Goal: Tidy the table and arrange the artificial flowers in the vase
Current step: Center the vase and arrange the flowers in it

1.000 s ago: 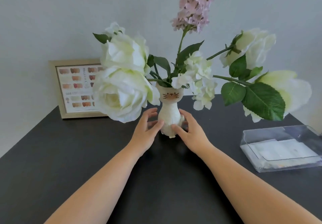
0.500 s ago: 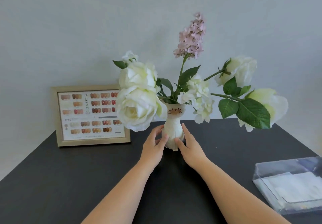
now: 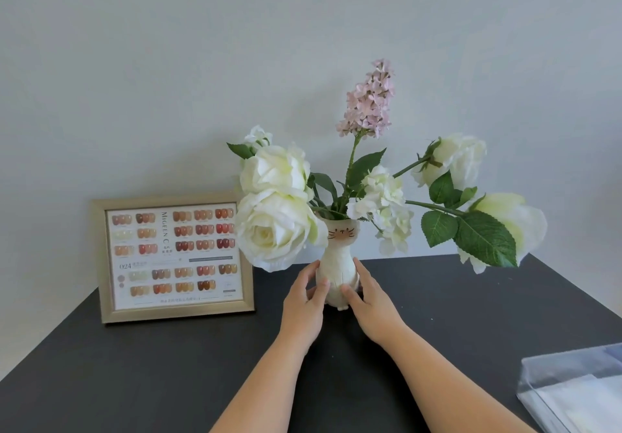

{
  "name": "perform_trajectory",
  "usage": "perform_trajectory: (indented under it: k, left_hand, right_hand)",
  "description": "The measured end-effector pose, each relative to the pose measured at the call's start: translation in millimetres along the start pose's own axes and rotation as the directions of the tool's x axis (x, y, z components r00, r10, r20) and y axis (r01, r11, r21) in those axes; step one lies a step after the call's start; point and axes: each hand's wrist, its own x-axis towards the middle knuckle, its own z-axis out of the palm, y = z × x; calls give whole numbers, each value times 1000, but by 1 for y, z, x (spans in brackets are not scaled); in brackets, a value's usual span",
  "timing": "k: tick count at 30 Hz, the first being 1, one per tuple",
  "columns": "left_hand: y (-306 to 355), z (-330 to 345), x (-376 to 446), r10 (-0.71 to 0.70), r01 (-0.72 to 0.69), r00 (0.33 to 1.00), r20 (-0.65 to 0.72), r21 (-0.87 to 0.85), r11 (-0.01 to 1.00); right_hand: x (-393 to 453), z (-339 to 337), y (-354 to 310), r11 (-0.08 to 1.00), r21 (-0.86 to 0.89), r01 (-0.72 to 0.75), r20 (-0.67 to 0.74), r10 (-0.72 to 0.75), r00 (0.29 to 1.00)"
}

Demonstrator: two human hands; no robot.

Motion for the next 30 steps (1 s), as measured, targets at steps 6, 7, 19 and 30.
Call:
perform_trajectory:
  k: [6, 7, 19, 30]
  left_hand:
    - [-4, 5, -12, 130, -120, 982, -136, 74, 990]
    - [-1, 4, -17, 156, -147, 972, -174, 67, 987]
    - [120, -75, -64, 717, -699, 524, -461, 248, 671]
    - [190, -71, -33, 861, -649, 504, -70, 627, 431]
  right_hand:
    - [-14, -2, -1, 993, 91, 75, -139, -62, 988]
    - [-19, -4, -2, 985, 155, 83, -199, -51, 979]
    - [-67, -107, -92, 603, 466, 647, -808, -7, 589]
    - [-26, -165, -178, 917, 89, 390, -575, -272, 771]
